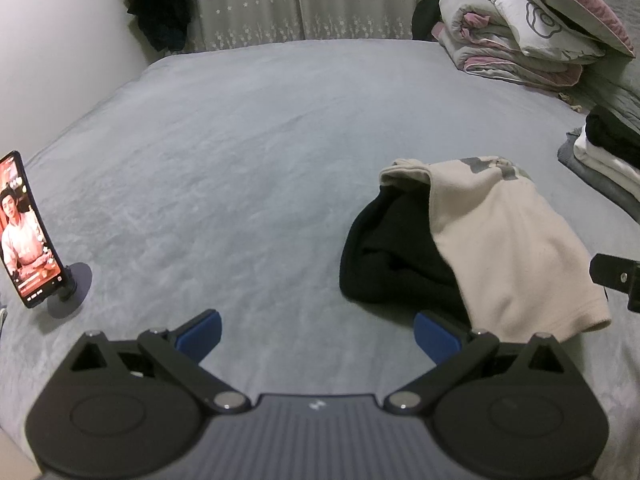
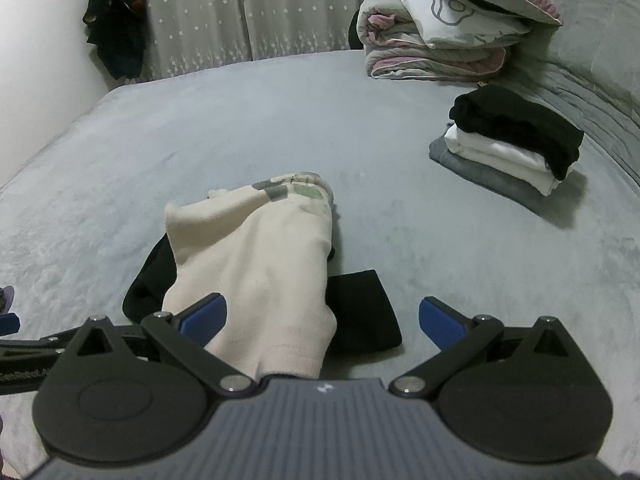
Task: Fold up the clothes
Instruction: 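Move both grippers toward the cream sweatshirt on the black garment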
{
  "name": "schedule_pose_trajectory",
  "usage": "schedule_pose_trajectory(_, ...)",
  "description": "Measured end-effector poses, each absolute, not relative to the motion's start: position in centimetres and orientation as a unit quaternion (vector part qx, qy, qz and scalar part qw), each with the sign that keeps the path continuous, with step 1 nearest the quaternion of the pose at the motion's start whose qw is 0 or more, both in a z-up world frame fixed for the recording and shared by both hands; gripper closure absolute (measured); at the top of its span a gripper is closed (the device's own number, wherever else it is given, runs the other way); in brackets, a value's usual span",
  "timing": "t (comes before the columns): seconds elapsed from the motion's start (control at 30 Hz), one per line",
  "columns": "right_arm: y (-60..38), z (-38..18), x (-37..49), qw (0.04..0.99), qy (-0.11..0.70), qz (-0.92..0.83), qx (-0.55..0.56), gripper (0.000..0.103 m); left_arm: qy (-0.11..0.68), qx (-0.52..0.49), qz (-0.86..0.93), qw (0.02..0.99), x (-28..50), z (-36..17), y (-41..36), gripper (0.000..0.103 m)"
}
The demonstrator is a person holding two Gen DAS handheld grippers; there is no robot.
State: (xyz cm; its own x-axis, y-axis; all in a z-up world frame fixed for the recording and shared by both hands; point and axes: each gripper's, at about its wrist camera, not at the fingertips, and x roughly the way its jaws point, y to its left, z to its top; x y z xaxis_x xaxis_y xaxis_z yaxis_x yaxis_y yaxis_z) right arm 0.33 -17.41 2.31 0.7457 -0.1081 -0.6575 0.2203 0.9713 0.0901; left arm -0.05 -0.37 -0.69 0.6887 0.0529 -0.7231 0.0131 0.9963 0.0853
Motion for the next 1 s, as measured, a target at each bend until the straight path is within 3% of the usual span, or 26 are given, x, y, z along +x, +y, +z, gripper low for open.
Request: schedule_pose_trajectory(1.0,-17.69,1.48,0.75,0.923,0.362,-0.082,0.101,0.0,0.399,0.046,0.009,0.916,0.12,-0.82,-0.28,0.0)
